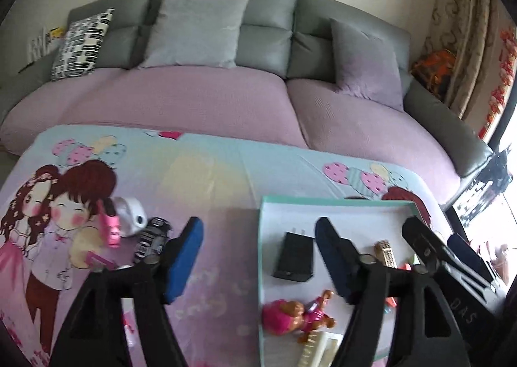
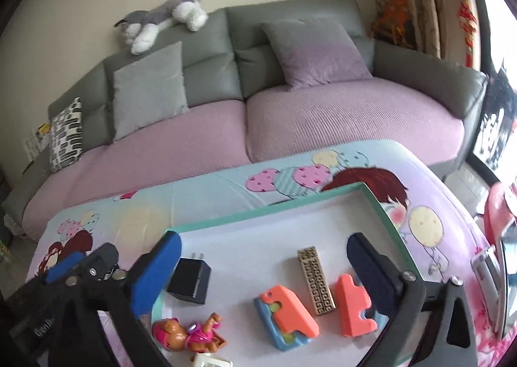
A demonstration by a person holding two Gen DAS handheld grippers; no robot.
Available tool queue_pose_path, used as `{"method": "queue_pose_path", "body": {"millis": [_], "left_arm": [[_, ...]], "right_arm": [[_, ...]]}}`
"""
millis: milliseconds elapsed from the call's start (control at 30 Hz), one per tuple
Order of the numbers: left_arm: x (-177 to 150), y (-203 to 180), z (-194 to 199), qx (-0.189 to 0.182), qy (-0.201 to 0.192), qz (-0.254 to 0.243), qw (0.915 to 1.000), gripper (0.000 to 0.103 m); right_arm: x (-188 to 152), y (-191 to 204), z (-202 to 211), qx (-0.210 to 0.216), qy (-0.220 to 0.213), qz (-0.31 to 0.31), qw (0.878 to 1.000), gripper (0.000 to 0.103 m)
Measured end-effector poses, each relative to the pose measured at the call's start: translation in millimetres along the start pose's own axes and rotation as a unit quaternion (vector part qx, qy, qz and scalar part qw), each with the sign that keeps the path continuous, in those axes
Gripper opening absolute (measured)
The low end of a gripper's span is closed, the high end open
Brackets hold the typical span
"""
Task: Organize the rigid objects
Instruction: 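Open the left tool over the tray while the right tool releases the gold bar there, then move both tools back from the tray to the pile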
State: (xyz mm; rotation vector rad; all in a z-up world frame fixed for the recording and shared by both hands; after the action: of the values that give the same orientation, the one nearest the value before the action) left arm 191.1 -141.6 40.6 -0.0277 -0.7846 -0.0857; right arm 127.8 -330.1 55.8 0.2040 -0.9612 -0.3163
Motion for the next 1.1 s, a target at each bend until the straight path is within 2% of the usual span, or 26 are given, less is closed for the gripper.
{"method": "queue_pose_path", "body": {"millis": [200, 433, 467, 633, 767, 933, 1100], "left_arm": [[3, 33, -6, 0.041, 0.001, 0.034, 0.9986, 0.093], [-2, 69, -15, 0.089, 0.011, 0.076, 0.9931, 0.098], [-3, 75, -14, 0.096, 0.011, 0.079, 0.9922, 0.101], [-6, 110, -9, 0.138, 0.014, 0.106, 0.9847, 0.101], [-10, 145, -4, 0.195, 0.015, 0.117, 0.9737, 0.101], [-15, 202, 12, 0.255, 0.01, 0.156, 0.9543, 0.101], [-27, 247, 16, 0.309, 0.033, 0.167, 0.9358, 0.101]], "right_arm": [[-6, 6, -7, 0.024, -0.003, -0.002, 1.0, 0.103], [-17, 29, -22, 0.038, 0.02, 0.029, 0.999, 0.103], [-19, 34, -24, 0.046, 0.023, 0.03, 0.998, 0.103], [-22, 60, -28, 0.075, 0.027, 0.048, 0.996, 0.103], [-29, 93, -32, 0.119, 0.033, 0.068, 0.99, 0.103], [-41, 133, -40, 0.161, 0.046, 0.087, 0.982, 0.103], [-63, 172, -54, 0.199, 0.087, 0.113, 0.97, 0.103]]}}
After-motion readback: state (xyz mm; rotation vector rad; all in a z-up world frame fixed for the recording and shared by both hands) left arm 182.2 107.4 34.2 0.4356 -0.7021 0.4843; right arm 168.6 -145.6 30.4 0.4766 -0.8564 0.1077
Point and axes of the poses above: each gripper's, at about its wrist camera, not at the fingertips, and z roughly against the way its jaws point, y to its left, x to its top, the point moved 4 cm from there along -z, roughly the way its jaws point, and after that the axes turned 14 degrees about x, right-handed, at the moved point
